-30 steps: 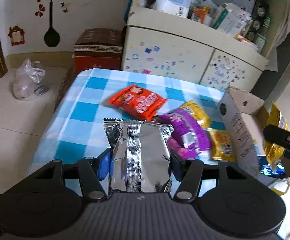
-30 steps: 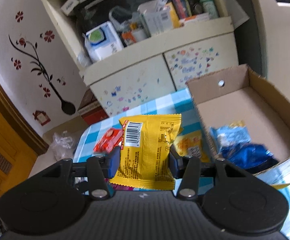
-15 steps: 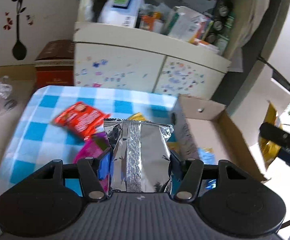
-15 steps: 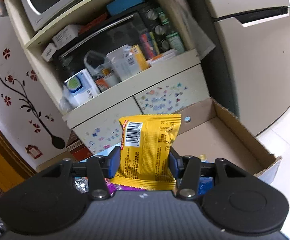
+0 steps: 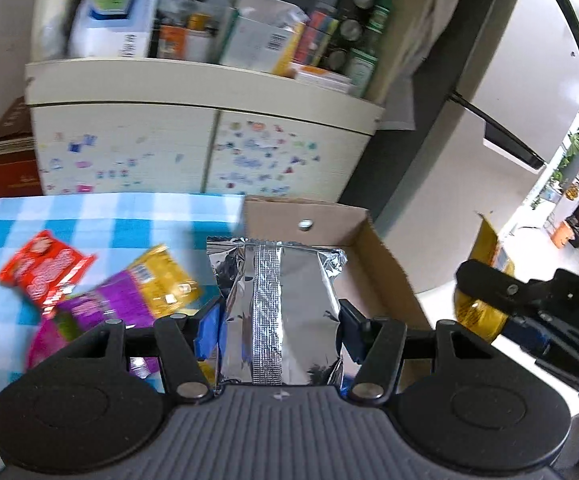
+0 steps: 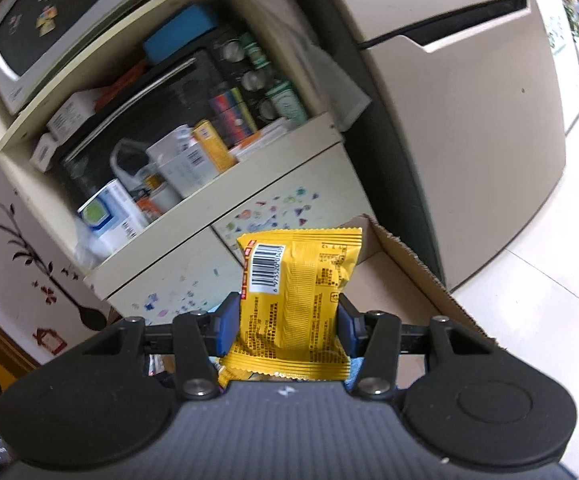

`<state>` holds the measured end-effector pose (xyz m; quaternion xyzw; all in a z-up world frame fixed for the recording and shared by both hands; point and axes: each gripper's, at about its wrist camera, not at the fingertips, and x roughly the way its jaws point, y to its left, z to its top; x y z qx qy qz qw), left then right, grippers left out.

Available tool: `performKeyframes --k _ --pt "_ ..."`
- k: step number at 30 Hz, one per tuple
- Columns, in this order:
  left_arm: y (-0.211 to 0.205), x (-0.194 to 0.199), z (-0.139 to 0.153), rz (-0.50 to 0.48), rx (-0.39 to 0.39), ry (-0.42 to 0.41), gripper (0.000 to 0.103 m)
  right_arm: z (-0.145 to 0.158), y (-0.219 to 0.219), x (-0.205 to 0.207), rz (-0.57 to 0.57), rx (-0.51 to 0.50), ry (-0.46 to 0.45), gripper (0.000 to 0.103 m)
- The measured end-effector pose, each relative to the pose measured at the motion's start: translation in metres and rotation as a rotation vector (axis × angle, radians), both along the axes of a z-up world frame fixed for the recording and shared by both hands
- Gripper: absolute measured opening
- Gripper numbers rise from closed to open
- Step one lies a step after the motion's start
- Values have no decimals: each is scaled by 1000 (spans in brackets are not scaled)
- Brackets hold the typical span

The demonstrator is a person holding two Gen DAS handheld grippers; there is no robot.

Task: Organize snacks
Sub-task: 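Carry both held packets over the cardboard box and open both grippers, then move both grippers back over the remaining snack packets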

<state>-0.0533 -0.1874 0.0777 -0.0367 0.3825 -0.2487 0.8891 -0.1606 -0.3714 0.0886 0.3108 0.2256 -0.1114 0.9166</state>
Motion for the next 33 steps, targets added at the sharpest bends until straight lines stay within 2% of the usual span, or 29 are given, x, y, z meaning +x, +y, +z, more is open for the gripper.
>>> performKeyframes --k 11,13,14,16,17,18,24,30,33 --pt "-49 25 -18 -48 -10 41 65 -21 -36 24 -71 92 57 50" --pt "-55 30 -22 -50 -12 45 70 -27 -40 27 -84 119 63 53" --pt "-56 31 -22 -48 -16 42 78 -30 -42 29 -86 132 68 55" --pt "-57 35 -22 -27 -10 43 85 -36 -45 31 -98 166 77 62" --pt "-55 38 -20 -29 -18 52 87 -37 -47 31 -105 180 77 70" --pt "-51 40 -18 -34 -35 55 90 -38 -47 31 -110 187 73 71" --pt "-14 49 -2 5 -45 23 94 -32 -35 36 -38 145 50 72" --pt "36 55 1 63 14 3 94 -26 -7 48 98 62 33 72" --pt "63 57 -3 88 18 25 94 -25 12 54 173 22 28 72"
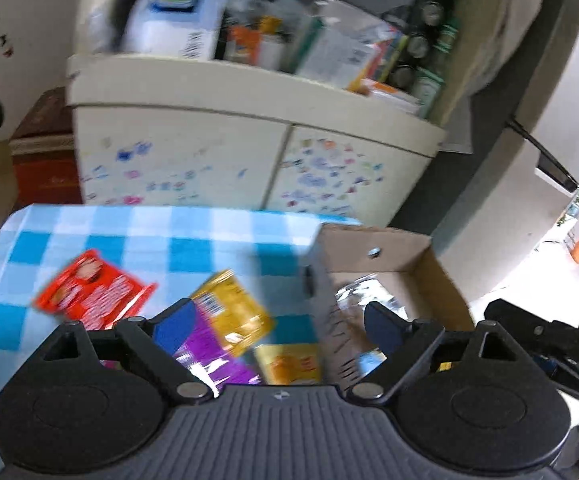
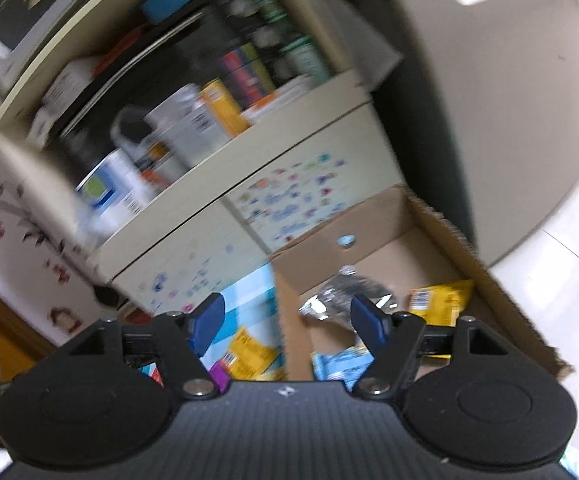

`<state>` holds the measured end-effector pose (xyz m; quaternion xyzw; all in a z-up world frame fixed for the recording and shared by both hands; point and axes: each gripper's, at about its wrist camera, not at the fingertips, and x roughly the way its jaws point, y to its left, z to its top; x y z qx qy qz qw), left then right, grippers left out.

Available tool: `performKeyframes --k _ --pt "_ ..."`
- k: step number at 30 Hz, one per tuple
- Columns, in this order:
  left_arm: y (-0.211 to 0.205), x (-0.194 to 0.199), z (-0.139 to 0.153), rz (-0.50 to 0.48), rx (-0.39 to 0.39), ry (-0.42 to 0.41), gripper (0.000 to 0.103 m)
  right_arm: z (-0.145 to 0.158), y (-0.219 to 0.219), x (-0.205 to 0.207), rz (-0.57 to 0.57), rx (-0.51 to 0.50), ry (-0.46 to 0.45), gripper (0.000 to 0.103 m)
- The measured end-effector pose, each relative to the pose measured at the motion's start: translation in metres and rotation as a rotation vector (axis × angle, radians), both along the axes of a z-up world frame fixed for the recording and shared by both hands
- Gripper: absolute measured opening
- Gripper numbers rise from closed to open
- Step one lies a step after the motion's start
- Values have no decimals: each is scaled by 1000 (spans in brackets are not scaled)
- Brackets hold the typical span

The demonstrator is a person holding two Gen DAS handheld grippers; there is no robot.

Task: Organize snacks
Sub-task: 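Move both grippers back over the remaining snack packets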

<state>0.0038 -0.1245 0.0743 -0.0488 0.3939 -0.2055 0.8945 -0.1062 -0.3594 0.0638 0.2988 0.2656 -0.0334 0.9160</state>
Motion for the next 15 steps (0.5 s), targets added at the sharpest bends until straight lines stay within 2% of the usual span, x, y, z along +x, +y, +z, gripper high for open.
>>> performKeyframes --k 9,15 --pt "72 -3 -21 47 74 31 95 -5 63 16 198 -117 -6 72" --pt "113 0 -36 135 74 35 96 -17 102 28 232 -196 15 72"
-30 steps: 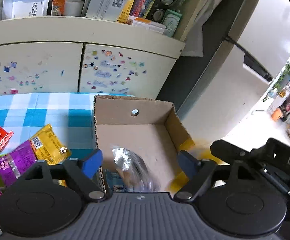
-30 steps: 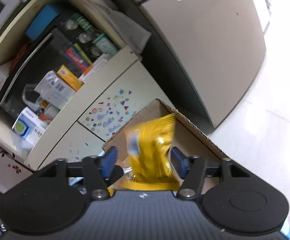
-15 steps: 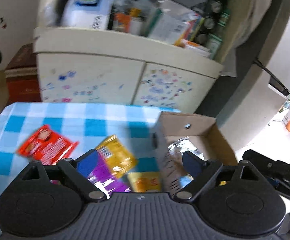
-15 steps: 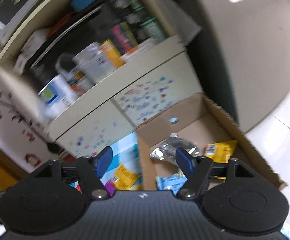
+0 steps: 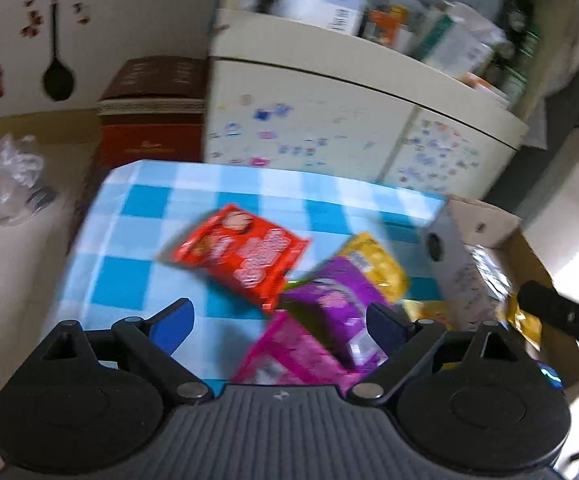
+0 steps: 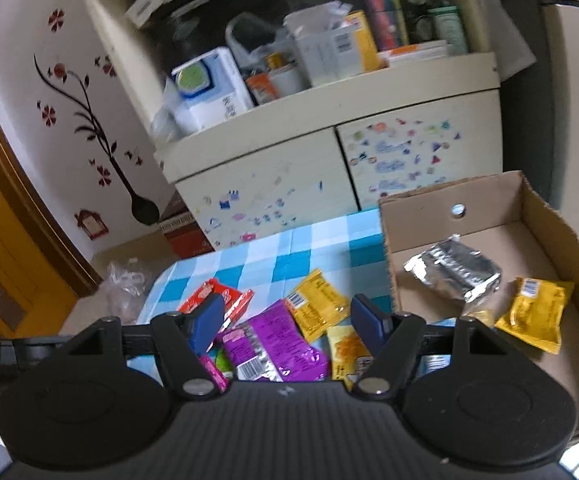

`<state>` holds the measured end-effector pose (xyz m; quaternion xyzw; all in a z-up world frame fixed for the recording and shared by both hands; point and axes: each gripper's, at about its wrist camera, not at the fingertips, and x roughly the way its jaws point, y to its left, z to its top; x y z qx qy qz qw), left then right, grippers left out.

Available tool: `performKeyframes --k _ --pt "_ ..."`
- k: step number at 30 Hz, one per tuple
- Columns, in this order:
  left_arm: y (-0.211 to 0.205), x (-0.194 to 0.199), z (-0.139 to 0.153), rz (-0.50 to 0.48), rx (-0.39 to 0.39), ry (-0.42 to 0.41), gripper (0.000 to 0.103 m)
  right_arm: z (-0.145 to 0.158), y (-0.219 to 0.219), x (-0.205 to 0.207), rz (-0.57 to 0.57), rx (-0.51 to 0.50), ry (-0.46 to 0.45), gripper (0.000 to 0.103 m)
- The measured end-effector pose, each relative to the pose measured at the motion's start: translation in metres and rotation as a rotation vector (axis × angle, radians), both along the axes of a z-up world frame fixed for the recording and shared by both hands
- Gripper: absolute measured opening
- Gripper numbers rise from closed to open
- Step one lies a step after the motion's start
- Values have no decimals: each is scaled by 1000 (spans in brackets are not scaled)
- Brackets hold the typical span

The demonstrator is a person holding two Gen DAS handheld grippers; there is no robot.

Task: Organize snacks
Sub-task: 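Move both grippers back over the remaining snack packets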

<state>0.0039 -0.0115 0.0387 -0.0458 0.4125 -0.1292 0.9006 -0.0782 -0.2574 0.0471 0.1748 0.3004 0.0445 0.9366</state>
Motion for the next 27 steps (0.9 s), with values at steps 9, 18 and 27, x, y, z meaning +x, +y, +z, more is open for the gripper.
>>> performKeyframes --k 9,18,27 --pt "14 7 5 118 -16 -8 96 -37 47 30 -92 -118 73 74" --pt "31 12 10 186 -77 11 96 -71 71 85 -161 -176 133 78" --pt "28 12 5 176 -82 31 96 -96 48 110 -313 -60 226 90"
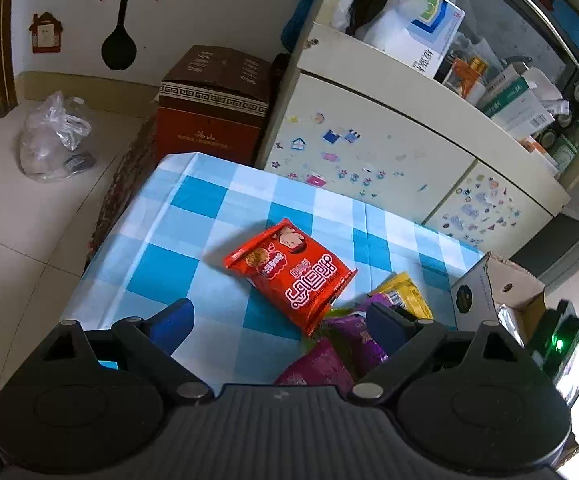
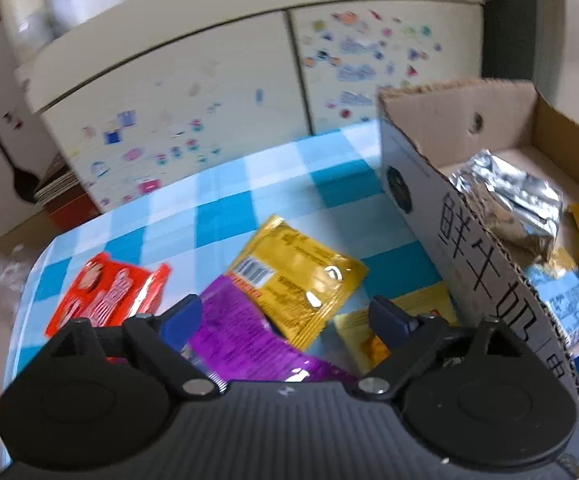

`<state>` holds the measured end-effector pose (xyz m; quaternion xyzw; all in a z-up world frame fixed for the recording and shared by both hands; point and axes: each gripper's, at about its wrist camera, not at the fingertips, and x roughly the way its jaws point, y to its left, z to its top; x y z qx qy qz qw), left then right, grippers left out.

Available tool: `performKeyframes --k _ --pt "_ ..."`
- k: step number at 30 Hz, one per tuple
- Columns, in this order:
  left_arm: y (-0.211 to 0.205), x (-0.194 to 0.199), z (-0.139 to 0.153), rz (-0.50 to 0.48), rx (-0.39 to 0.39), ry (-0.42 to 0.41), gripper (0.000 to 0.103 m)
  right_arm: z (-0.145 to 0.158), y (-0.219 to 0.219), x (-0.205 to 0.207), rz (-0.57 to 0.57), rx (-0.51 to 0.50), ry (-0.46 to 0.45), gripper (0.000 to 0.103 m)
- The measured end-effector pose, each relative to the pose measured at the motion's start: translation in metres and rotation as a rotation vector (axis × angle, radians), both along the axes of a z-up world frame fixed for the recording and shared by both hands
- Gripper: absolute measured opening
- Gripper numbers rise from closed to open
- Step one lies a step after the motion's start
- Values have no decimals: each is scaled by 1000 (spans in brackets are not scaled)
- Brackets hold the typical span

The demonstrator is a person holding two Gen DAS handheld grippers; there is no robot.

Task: Organize snacks
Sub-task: 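Move both grippers back over the remaining snack packets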

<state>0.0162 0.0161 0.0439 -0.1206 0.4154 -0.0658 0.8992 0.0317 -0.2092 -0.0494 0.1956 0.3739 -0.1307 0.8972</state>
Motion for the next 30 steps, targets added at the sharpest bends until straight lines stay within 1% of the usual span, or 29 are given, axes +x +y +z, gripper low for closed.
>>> performKeyframes --k 5,9,15,19,20,23,25,27,30 --pt "0 1 -5 6 8 18 96 -4 -7 -4 -60 47 2 91" --pt "0 2 -6 15 16 17 96 -3 -4 -9 -68 76 15 92" --pt "5 5 -9 46 30 28 96 0 3 -28 -49 119 27 92" --pt "4 8 -14 46 47 44 96 2 14 -49 -12 148 24 92" --pt "4 8 -16 39 47 51 96 2 17 -54 12 155 25 92" --pt "1 9 -21 0 57 74 96 6 22 -70 112 244 38 92" --pt "-1 8 -24 -20 64 88 96 10 20 -83 145 317 47 91" --pt "-3 8 -28 -60 63 111 96 15 14 -96 141 344 54 91" --pt "-7 6 -31 -100 76 123 96 26 -1 -113 90 336 46 91"
